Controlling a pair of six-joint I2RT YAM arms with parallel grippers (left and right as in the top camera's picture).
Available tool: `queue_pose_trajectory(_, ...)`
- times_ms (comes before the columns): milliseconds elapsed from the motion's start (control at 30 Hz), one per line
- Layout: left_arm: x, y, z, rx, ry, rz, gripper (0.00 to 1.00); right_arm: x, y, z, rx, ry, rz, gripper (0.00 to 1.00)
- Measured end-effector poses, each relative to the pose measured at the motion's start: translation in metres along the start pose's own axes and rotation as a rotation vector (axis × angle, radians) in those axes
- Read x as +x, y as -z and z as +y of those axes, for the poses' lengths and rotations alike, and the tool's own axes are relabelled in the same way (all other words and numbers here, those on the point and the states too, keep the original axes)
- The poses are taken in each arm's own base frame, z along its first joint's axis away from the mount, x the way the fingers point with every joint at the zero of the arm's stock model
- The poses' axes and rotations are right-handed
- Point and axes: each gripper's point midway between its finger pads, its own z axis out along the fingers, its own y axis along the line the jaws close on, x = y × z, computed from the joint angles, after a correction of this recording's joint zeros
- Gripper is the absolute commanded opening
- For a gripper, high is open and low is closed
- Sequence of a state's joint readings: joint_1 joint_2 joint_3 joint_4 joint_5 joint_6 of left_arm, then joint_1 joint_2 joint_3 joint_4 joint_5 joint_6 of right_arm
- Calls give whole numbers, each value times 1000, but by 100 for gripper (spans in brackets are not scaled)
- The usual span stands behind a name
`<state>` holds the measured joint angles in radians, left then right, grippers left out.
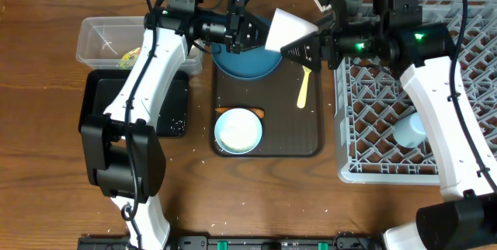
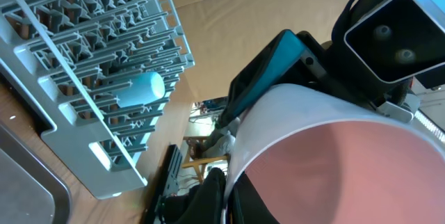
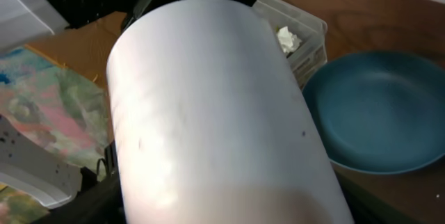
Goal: Sort waste into correct bins and load items into the dishwasher rack
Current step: 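Move the pink cup toward the right gripper for handover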
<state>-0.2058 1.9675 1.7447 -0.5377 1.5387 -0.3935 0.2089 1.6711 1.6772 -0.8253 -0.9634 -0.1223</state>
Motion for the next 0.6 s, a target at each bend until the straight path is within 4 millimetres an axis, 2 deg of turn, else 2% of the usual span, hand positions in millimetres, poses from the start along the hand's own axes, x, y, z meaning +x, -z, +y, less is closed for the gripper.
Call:
queue_pose_trajectory(400, 0, 1, -1, 6, 4, 1, 6, -15, 6, 2, -60, 57, -64, 74)
queue_pose_trajectory(467, 0, 1, -1, 6, 4, 1, 6, -16, 8, 3, -68, 57, -71, 72)
queue_pose_trajectory(600, 0, 1, -2, 10, 4, 4, 6, -17, 10, 5, -85, 57, -74, 59)
